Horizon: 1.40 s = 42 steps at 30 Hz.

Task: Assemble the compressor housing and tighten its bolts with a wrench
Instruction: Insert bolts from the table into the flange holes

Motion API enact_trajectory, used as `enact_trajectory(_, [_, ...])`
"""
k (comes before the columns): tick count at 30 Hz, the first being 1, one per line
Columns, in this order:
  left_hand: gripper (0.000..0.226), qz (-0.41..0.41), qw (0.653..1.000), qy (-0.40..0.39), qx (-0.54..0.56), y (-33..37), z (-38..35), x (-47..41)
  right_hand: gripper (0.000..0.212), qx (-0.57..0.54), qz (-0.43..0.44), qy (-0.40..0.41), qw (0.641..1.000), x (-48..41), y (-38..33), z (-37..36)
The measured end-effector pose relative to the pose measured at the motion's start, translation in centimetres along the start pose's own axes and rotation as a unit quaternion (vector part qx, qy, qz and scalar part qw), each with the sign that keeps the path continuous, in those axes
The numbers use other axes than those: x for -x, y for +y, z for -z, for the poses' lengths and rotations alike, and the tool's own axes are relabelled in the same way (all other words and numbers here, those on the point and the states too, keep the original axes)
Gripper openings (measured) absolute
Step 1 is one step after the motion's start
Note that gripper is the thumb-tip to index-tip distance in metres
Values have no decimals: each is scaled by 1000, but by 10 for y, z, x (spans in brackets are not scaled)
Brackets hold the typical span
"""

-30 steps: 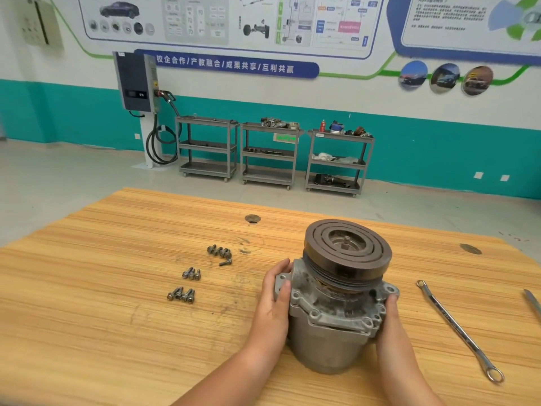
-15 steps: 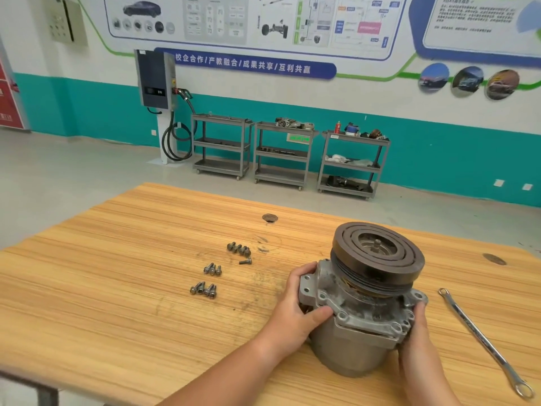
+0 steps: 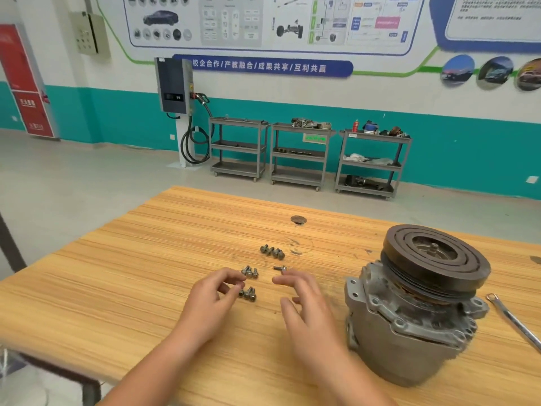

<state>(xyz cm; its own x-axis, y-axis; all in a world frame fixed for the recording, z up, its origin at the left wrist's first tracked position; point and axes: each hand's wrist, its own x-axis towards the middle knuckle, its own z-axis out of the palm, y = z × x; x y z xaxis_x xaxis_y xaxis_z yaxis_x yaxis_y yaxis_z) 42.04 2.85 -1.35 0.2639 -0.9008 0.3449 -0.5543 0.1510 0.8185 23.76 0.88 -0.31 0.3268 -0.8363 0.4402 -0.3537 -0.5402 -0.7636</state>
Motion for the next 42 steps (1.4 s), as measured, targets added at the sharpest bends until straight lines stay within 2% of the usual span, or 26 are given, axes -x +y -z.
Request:
enact_trajectory(2, [29, 24, 998, 11, -51, -16, 11, -10, 31, 71, -50, -42, 995, -33, -1, -14])
enact_trajectory(5, [27, 22, 989, -50, -139, -30, 16, -16, 28, 134, -108, -81, 982, -60, 15, -30])
enact_trajectory(7, [27, 6, 979, -89, -183, -35, 10, -19, 26, 166, -105, -128, 972, -61, 24, -41])
enact_trajectory(9, [32, -20, 972, -115, -204, -36, 2, -22, 24, 185, -97, -141, 968, -60, 26, -50])
enact_trajectory(15, [25, -105, 934, -121, -318, -29, -13, -33, 12, 195, -73, -147, 967, -62, 27, -53])
enact_trajectory(23, [24, -150, 912, -156, -350, -23, -22, -26, 15, 200, -89, -168, 961, -47, 25, -37])
enact_trajectory(25, [21, -159, 916, -171, -327, -17, -22, -16, 14, 202, -92, -170, 960, -35, 17, -27])
enact_trajectory(27, [13, -174, 935, -167, -261, -7, -21, -5, 15, 201, -92, -167, 961, -16, 9, -11])
enact_trajectory(30, [40, -197, 967, -133, -88, 18, -19, 12, 14, 152, -64, -149, 975, 25, -4, 24])
enact_trajectory(31, [37, -208, 970, -121, -34, 32, -21, 17, 14, 129, -47, -133, 982, 37, -11, 39])
enact_trajectory(33, [31, -223, 967, -109, 62, 64, -29, 24, 16, 85, -13, -57, 995, 57, -25, 71])
enact_trajectory(35, [30, -223, 958, -115, 136, 92, -41, 26, 12, 97, 38, 71, 992, 67, -33, 103])
enact_trajectory(38, [24, -236, 951, -122, 158, 119, -64, 20, 24, 97, 37, 179, 978, 70, -31, 139])
enact_trajectory(40, [29, -246, 955, -117, 119, 126, -75, 14, 34, 104, 4, 169, 980, 68, -23, 150])
enact_trajectory(42, [36, -244, 960, -120, 72, 129, -83, 9, 33, 127, 0, 146, 981, 66, -18, 155])
